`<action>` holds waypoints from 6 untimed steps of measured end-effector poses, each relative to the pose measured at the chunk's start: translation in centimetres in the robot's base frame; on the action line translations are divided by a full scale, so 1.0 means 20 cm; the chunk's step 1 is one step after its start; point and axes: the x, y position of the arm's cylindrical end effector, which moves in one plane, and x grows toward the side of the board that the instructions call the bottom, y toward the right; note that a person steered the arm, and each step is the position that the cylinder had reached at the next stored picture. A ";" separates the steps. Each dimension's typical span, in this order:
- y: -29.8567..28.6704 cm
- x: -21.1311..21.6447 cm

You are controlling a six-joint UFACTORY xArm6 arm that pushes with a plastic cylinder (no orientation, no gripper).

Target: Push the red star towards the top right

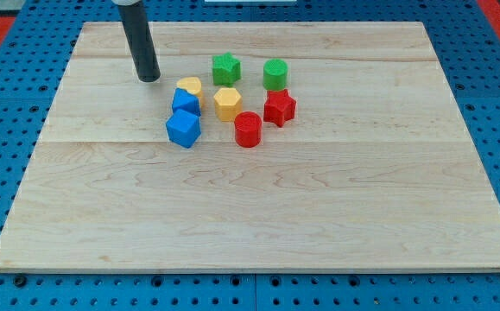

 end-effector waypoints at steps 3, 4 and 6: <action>0.20 0.31; 0.51 0.38; 0.93 0.38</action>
